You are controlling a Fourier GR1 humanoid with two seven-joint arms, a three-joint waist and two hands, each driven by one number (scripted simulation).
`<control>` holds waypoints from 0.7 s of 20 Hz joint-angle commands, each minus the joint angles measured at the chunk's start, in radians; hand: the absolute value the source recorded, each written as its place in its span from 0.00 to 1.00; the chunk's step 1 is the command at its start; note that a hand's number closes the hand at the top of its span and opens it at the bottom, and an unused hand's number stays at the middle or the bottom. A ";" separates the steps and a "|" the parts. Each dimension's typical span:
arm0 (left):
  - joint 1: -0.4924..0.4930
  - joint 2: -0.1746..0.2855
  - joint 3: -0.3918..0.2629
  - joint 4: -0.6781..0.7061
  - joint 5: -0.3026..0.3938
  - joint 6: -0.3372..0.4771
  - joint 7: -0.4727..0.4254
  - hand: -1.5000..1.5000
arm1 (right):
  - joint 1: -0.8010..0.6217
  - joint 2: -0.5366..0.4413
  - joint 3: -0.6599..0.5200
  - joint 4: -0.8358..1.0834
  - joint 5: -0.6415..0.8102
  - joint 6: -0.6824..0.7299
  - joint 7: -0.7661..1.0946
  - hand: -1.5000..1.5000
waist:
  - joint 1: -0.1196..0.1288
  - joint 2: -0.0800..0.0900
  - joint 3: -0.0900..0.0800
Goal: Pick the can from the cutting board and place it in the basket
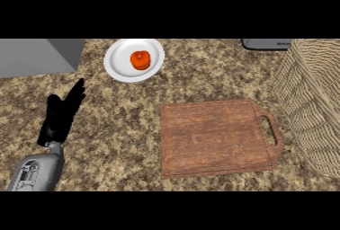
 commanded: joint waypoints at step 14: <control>-0.072 -0.038 -0.012 0.048 -0.025 0.027 0.014 0.50 | 0.224 -0.149 -0.097 0.272 -0.014 -0.159 -0.445 1.00 | 0.009 0.003 0.000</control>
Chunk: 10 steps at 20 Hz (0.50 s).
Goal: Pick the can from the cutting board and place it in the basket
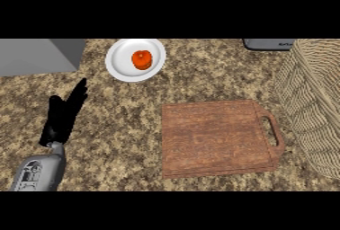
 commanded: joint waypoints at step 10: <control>0.027 -0.021 -0.019 -0.034 -0.032 0.023 0.002 0.50 | 0.151 0.122 -0.094 0.175 -0.072 -0.139 -0.093 0.00 | -0.003 -0.001 0.000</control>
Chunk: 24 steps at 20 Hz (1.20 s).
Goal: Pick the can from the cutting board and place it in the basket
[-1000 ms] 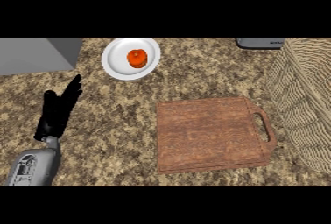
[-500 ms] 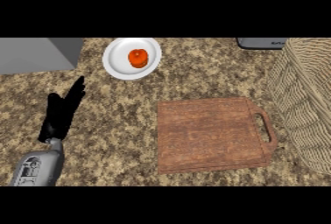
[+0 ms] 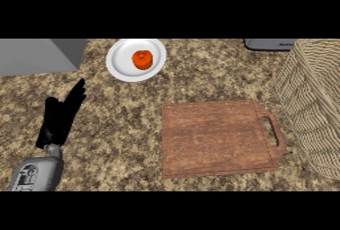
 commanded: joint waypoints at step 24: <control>-0.005 0.007 0.019 0.018 -0.005 -0.002 -0.002 0.50 | 0.209 -0.145 -0.525 0.077 -0.341 -0.198 -0.080 0.00 | -0.020 -0.004 0.000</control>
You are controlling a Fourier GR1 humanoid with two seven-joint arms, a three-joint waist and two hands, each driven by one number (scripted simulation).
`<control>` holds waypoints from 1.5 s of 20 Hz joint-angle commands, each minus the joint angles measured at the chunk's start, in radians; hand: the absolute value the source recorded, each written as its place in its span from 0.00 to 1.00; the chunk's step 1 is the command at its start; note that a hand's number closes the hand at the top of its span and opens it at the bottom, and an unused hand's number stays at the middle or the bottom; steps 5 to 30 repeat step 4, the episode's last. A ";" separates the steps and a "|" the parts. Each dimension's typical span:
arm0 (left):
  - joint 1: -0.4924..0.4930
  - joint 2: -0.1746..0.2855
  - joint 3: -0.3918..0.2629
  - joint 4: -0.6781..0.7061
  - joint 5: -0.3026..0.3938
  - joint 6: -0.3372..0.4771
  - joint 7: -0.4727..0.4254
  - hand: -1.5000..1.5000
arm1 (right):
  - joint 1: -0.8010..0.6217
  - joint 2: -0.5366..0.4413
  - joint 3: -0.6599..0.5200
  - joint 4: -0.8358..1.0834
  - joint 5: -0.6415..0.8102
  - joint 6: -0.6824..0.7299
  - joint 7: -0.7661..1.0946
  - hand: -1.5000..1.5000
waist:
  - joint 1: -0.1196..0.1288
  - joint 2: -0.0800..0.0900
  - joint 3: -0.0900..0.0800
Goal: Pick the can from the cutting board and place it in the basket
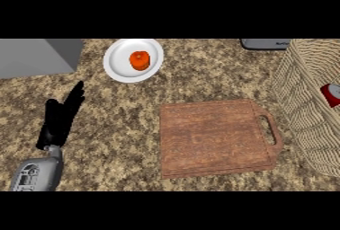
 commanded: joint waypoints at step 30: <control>-0.023 -0.042 -0.036 -0.047 -0.029 0.041 0.063 0.50 | 0.185 -0.134 -0.222 0.194 -0.141 0.106 -0.203 0.00 | -0.003 0.000 0.002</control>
